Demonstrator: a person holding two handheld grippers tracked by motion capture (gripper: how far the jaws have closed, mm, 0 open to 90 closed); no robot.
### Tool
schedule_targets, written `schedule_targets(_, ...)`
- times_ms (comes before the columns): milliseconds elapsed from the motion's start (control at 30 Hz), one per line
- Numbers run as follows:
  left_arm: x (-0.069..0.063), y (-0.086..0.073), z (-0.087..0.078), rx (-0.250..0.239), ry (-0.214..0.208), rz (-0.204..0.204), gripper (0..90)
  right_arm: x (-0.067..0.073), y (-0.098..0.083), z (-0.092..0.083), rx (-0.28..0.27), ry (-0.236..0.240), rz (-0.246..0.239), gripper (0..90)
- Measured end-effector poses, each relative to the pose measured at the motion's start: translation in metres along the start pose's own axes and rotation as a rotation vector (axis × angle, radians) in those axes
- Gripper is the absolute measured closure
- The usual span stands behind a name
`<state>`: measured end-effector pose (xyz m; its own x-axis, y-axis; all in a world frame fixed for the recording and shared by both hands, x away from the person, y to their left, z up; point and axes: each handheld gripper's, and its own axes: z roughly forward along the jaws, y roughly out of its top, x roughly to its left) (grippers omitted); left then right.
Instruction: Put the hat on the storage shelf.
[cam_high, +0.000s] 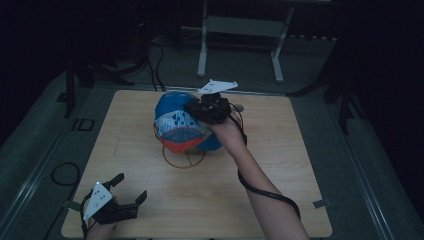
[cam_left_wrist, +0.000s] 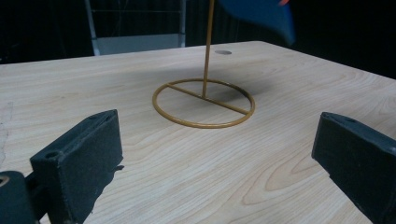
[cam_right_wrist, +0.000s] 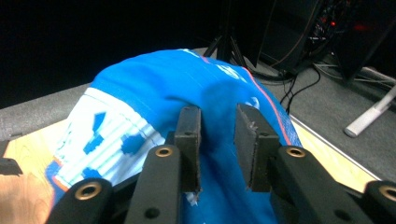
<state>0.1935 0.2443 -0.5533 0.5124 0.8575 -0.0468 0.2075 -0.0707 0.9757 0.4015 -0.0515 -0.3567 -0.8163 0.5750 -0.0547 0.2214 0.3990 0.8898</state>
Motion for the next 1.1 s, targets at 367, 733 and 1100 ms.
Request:
schedule_targets(367,0.0,-0.001,0.001,-0.001,-0.003,-0.004,2.1,-0.008,-0.01,-0.001,-0.003,-0.005,0.033,63.2)
schedule_targets(733,-0.001,-0.001,0.001,0.0,-0.008,-0.008,2.1,-0.014,-0.023,-0.018,-0.036,-0.007,0.056,46.9)
schedule_targets(1100,-0.002,-0.002,0.004,0.01,-0.014,-0.009,2.1,-0.017,-0.042,-0.034,-0.047,0.067,0.082,25.7)
